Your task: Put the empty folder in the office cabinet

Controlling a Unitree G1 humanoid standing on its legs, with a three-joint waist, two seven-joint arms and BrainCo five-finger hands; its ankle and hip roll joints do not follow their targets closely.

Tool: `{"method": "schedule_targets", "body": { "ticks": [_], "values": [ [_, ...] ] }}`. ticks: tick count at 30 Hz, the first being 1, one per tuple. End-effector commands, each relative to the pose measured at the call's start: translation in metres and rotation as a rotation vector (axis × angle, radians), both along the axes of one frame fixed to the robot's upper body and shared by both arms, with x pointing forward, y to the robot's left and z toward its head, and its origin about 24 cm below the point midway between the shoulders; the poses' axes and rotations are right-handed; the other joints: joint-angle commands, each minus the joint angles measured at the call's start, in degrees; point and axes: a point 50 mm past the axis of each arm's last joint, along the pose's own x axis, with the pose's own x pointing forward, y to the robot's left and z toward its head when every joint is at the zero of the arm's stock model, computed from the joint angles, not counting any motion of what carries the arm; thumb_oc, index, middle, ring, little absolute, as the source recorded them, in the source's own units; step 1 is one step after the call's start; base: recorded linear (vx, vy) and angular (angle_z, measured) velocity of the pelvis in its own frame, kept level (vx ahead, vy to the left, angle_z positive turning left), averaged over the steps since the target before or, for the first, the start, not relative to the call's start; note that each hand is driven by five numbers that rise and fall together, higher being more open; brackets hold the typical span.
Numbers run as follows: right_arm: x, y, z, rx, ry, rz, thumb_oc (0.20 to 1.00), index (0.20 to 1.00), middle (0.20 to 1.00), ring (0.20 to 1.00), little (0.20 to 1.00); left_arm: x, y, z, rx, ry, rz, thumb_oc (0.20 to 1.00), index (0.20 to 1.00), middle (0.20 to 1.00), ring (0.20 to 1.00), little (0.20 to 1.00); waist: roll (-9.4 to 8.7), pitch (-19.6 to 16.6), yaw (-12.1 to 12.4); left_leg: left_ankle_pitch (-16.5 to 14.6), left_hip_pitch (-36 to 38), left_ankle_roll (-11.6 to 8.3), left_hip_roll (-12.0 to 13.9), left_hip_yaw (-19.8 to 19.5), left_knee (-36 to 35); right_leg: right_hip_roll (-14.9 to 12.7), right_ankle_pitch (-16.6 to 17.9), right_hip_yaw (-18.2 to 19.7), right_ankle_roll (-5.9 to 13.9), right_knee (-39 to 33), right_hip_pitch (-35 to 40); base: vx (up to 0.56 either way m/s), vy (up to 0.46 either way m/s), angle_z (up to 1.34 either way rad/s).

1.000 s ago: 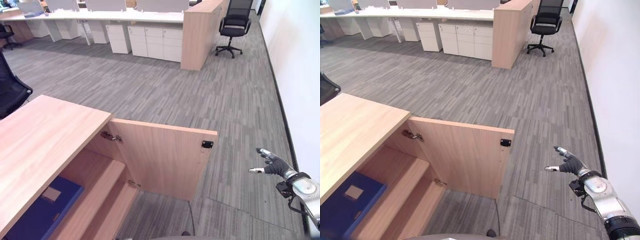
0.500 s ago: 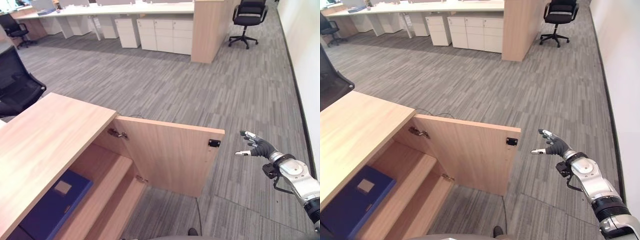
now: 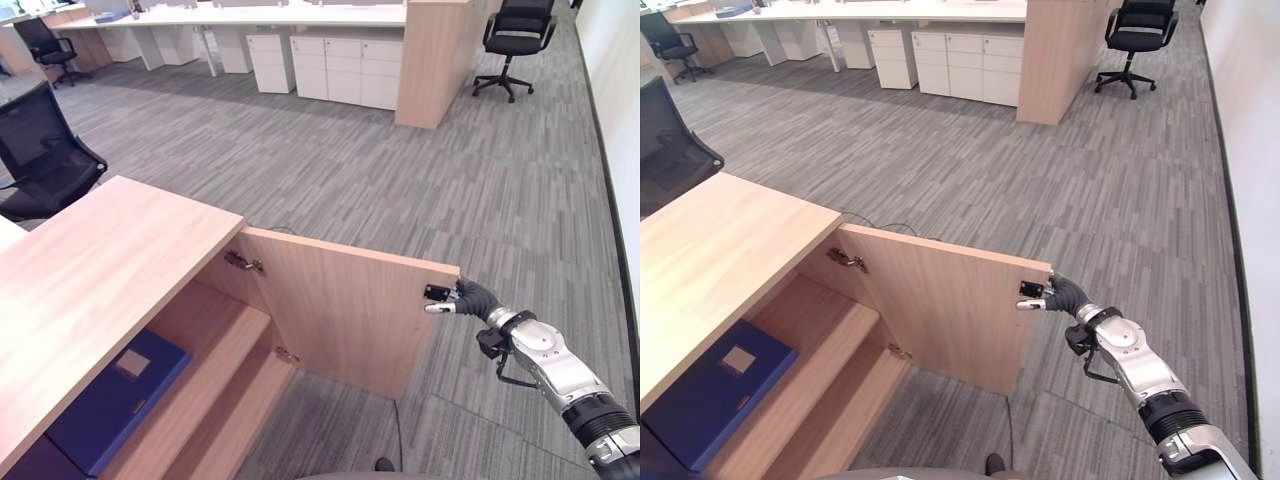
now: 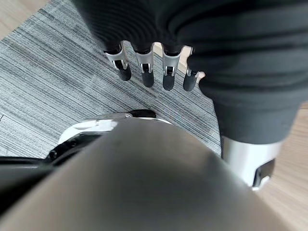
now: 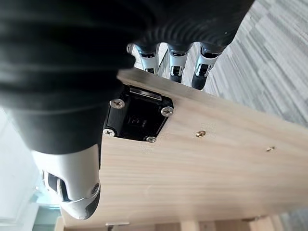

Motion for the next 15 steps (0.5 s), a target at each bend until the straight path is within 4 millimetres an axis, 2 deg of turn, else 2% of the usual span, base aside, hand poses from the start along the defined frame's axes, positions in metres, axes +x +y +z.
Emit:
{"method": "schedule_targets", "body": {
  "ticks": [1, 2, 4, 5, 7, 9, 11, 13, 14, 15],
  "values": [
    [0.013, 0.061, 0.027, 0.225, -0.137, 0.207, 1.0, 1.0, 1.0, 1.0, 1.0, -0.004, 0.009, 0.001, 0.022, 0.043, 0.007, 1.0, 1.0, 1.0, 1.0, 1.0, -3.46, -2.4, 1.84, -0.85, -1.54, -0.63, -0.49, -0.36, 0.69, -0.54, -7.17, 0.61, 2.77, 0.47, 2.04, 0.0, 0.0, 0.0],
    [0.012, 0.075, 0.027, 0.326, -0.132, 0.234, 1.0, 1.0, 1.0, 1.0, 1.0, -0.005, 0.008, 0.0, 0.02, 0.049, 0.004, 1.0, 1.0, 1.0, 1.0, 1.0, -3.23, -2.5, 2.05, -0.86, -1.42, -0.62, -0.52, -0.45, 0.69, -0.56, -7.18, 0.63, 2.65, 0.47, 2.15, 0.0, 0.0, 0.0],
    [0.01, 0.089, 0.027, 0.438, -0.116, 0.262, 1.0, 1.0, 1.0, 1.0, 1.0, -0.005, 0.006, 0.0, 0.013, 0.046, 0.0, 1.0, 1.0, 1.0, 1.0, 1.0, -3.04, -2.53, 2.33, -0.85, -1.36, -0.59, -0.53, -0.49, 0.69, -0.56, -7.13, 0.54, 2.58, 0.47, 2.24, 0.0, 0.006, -0.02],
    [0.007, 0.105, 0.027, 0.532, -0.095, 0.298, 1.0, 1.0, 1.0, 1.0, 1.0, -0.002, 0.004, 0.0, 0.009, 0.036, -0.01, 1.0, 1.0, 1.0, 1.0, 1.0, -2.88, -2.61, 2.52, -0.85, -1.25, -0.57, -0.55, -0.55, 0.69, -0.55, -7.13, 0.54, 2.44, 0.47, 2.28, -0.01, 0.011, -0.06],
    [0.002, 0.117, 0.025, 0.596, -0.066, 0.334, 1.0, 1.0, 1.0, 1.0, 1.0, 0.0, 0.003, 0.0, 0.004, 0.025, -0.011, 1.0, 1.0, 1.0, 1.0, 1.0, -2.82, -2.67, 2.64, -0.8, -1.24, -0.59, -0.54, -0.61, 0.69, -0.55, -7.17, 0.4, 2.39, 0.47, 2.28, 0.0, 0.003, -0.02],
    [-0.016, 0.145, 0.025, 0.712, 0.013, 0.471, 1.0, 1.0, 1.0, 1.0, 1.0, 0.006, 0.0, 0.0, -0.001, 0.0, -0.024, 1.0, 1.0, 1.0, 1.0, 1.0, -2.86, -2.48, 2.81, -0.63, -1.16, -0.65, -0.49, -0.72, 0.69, -0.58, -7.13, 0.11, 2.27, 0.47, 2.31, 0.0, 0.0, 0.0],
    [-0.021, 0.15, 0.024, 0.741, 0.04, 0.496, 1.0, 1.0, 1.0, 1.0, 1.0, 0.007, -0.001, 0.0, -0.003, -0.005, -0.025, 1.0, 1.0, 1.0, 1.0, 1.0, -2.88, -2.47, 2.84, -0.65, -1.14, -0.67, -0.48, -0.74, 0.69, -0.58, -7.15, 0.06, 2.25, 0.47, 2.33, 0.0, 0.0, 0.0],
    [-0.033, 0.166, 0.023, 0.827, 0.111, 0.565, 1.0, 1.0, 1.0, 1.0, 1.0, 0.01, -0.003, 0.001, -0.009, -0.022, -0.028, 1.0, 1.0, 1.0, 1.0, 1.0, -2.94, -2.37, 3.03, -0.68, -1.17, -0.74, -0.44, -0.82, 0.69, -0.57, -7.24, 0.08, 2.16, 0.47, 2.27, -0.01, -0.002, -0.04],
    [-0.043, 0.18, 0.02, 0.89, 0.175, 0.605, 1.0, 1.0, 1.0, 1.0, 1.0, 0.013, -0.007, 0.001, -0.02, -0.038, -0.038, 1.0, 1.0, 1.0, 1.0, 1.0, -3.04, -2.13, 3.31, -0.64, -1.08, -0.81, -0.38, -0.95, 0.69, -0.54, -7.3, -0.08, 2.04, 0.47, 2.37, -0.01, -0.007, -0.04],
    [-0.043, 0.18, 0.02, 0.89, 0.175, 0.605, 1.0, 1.0, 1.0, 1.0, 1.0, 0.013, -0.007, 0.001, -0.02, -0.038, -0.037, 1.0, 1.0, 1.0, 1.0, 1.0, -3.04, -2.12, 3.3, -0.64, -1.07, -0.81, -0.38, -0.95, 0.69, -0.54, -7.31, -0.08, 2.04, 0.47, 2.38, -0.01, -0.007, -0.04]
  ]
}}
